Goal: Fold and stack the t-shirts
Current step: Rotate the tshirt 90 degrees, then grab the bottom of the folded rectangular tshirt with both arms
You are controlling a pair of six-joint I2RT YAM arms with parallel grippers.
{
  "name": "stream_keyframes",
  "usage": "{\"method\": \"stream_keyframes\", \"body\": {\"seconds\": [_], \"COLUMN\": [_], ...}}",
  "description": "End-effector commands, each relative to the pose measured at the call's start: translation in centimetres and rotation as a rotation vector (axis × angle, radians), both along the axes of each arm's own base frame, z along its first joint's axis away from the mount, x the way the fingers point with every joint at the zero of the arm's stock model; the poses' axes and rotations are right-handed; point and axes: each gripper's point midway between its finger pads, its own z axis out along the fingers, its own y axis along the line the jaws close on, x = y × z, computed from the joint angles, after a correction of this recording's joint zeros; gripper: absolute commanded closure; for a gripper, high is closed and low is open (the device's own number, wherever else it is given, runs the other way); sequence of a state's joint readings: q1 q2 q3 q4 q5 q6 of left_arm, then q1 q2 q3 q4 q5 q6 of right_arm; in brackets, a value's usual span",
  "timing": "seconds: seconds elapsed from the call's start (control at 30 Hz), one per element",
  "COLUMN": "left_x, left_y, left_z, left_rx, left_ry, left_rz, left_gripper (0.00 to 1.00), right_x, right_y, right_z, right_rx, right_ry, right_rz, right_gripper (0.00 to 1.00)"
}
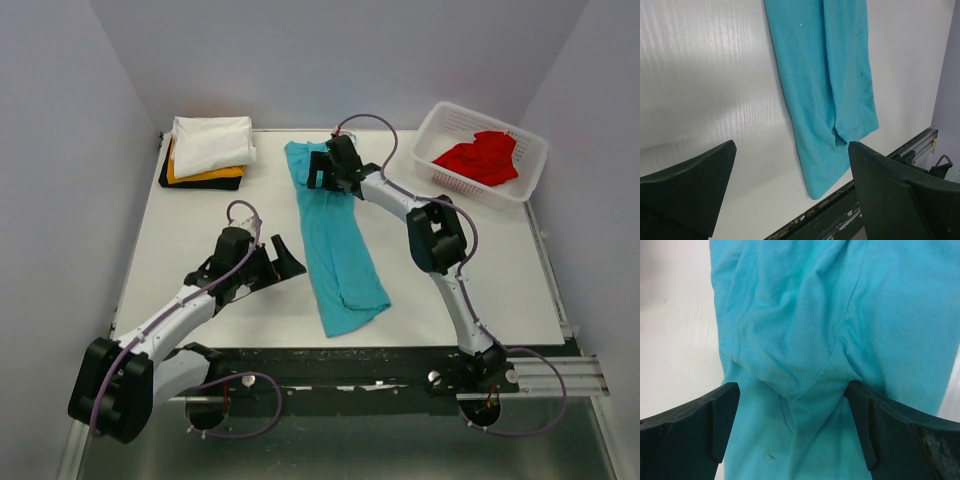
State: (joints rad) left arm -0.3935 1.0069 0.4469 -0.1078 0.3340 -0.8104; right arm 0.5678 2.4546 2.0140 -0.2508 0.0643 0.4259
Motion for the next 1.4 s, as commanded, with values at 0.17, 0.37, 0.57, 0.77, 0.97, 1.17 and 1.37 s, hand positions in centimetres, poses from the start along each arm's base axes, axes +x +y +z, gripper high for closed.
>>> {"method": "stream_keyframes", "body": {"seconds": [0.17, 0.37, 0.57, 0.77, 0.97, 1.17, 1.37], "left_x": [1.1, -3.8, -7.9, -10.1, -10.7, -10.9, -11.0], "left_y": [-3.2, -4.4, -5.5, -6.7, -7.0, -5.9, -5.4], "left_z": [0.6, -1.2, -3.5, -5.3, -7.2, -9.3, -9.5], "left_rx": [0.027, 0.097, 0.073, 0.136, 0.194, 0.34, 0.441], "left_ry": [0.029, 0.109, 0.178, 0.233, 0.276, 0.325, 0.321], "left_rz": [-0.111, -0.201, -0.234, -0.253, -0.227, -0.171, -0.147], "left_gripper": [0.01, 0.01, 0.07, 0.25, 0.42, 0.56, 0.81], "right_x": [0.1, -2.5, -11.2, -21.7, -29.2, -33.8, -35.3], "right_y": [-4.2, -2.1, -7.0, -13.0, -14.3, -14.6, -14.9], "right_z": [-5.5, 6.0, 9.0, 3.9, 2.3, 0.3, -0.7], "right_rx": [-0.004, 0.047, 0.068, 0.019, 0.069, 0.136, 0.149], "right_ry": [0.234, 0.05, 0.029, 0.211, 0.365, 0.461, 0.497], "right_rz": [-0.338, -0.113, -0.083, -0.123, -0.03, 0.038, 0.041], "right_gripper": [0.0, 0.0, 0.0, 0.01, 0.1, 0.21, 0.32]}}
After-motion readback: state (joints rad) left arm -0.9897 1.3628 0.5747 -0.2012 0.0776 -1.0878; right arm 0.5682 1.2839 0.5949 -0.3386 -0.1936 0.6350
